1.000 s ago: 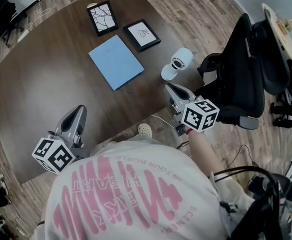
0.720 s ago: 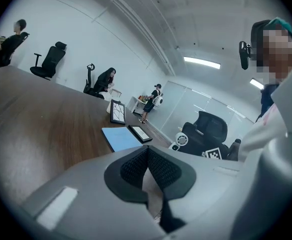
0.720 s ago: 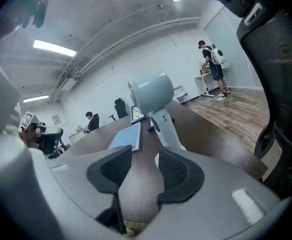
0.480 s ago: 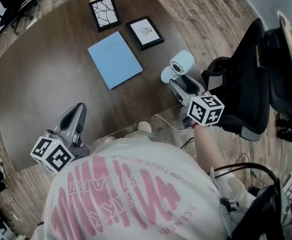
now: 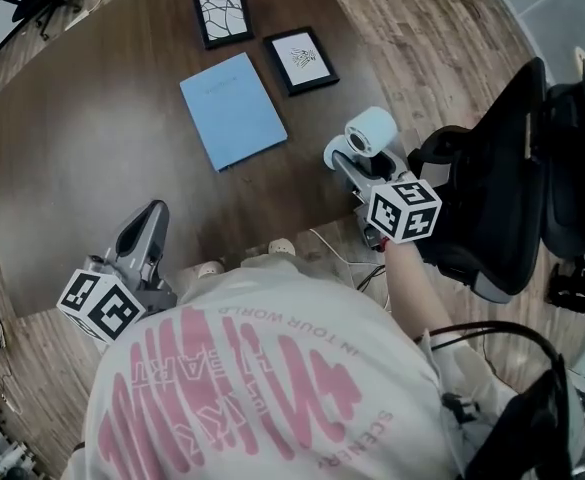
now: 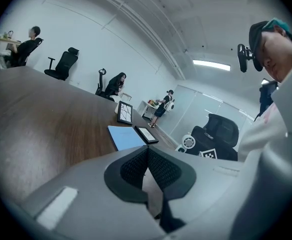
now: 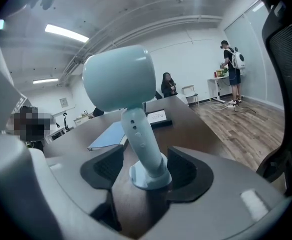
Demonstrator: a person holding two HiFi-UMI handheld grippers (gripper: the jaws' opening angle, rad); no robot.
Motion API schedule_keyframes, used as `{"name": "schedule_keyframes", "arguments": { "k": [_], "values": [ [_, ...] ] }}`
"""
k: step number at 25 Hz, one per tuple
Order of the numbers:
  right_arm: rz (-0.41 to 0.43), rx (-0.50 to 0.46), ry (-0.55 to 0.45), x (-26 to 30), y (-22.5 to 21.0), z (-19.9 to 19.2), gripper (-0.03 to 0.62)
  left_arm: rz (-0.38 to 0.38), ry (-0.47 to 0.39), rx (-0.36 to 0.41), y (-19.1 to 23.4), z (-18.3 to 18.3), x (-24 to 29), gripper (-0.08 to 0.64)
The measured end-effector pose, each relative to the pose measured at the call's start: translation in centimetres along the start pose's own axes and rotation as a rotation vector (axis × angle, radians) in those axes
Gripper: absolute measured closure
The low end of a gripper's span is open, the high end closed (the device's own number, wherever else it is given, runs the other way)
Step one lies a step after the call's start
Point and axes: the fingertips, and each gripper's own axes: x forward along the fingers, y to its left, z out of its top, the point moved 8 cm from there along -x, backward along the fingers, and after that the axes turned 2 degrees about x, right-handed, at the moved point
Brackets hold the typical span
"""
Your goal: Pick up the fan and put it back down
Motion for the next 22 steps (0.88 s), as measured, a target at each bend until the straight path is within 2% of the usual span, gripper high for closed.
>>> {"name": "schedule_keyframes", "arguments": {
  "k": [5, 15, 22],
  "values": [
    [0.043, -0.009, 0.012, 0.9, 0.0, 0.1, 0.318, 0.023, -0.020, -0.015, -0.5, -0.7, 0.0, 0.541],
    [0.069, -0.060, 0.050, 1.8, -0.3, 0.6, 0.354, 0.058, -0.054, -0.058, -1.2, -2.2, -0.2, 0.541],
    [0.069, -0.051, 0.019, 2.3, -0.6, 1.2, 0.394, 0.050, -0.061, -0.059, -1.8, -2.4, 0.5, 0.541]
  ]
}}
